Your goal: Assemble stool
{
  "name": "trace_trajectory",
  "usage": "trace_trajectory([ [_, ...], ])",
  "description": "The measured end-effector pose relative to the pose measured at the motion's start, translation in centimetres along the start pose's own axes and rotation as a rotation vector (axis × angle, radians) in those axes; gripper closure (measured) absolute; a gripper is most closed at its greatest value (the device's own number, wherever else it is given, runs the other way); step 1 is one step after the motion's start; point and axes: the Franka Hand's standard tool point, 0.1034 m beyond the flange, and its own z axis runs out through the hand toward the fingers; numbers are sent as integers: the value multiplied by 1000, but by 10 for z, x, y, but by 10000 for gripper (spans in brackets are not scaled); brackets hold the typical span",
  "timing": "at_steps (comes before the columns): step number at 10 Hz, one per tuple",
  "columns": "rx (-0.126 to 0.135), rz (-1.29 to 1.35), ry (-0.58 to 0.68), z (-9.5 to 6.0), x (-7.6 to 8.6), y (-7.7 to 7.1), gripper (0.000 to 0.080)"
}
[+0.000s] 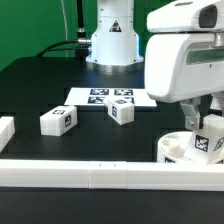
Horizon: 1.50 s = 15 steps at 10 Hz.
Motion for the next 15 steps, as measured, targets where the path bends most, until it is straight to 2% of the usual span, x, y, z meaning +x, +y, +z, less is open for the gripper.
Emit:
trace_trajectory([
  [3, -5, 270, 44, 0, 1, -2, 453],
  [5, 2, 463, 62, 1, 1, -3, 453],
  [9, 3, 782, 84, 2, -4, 6, 453],
  [12, 5, 911, 75, 2, -8, 9, 453],
  [13, 6, 910, 75, 2, -8, 8, 408],
  [14, 6, 905, 75, 2, -8, 8, 408],
  [15, 6, 905, 74, 3, -8, 8, 216],
])
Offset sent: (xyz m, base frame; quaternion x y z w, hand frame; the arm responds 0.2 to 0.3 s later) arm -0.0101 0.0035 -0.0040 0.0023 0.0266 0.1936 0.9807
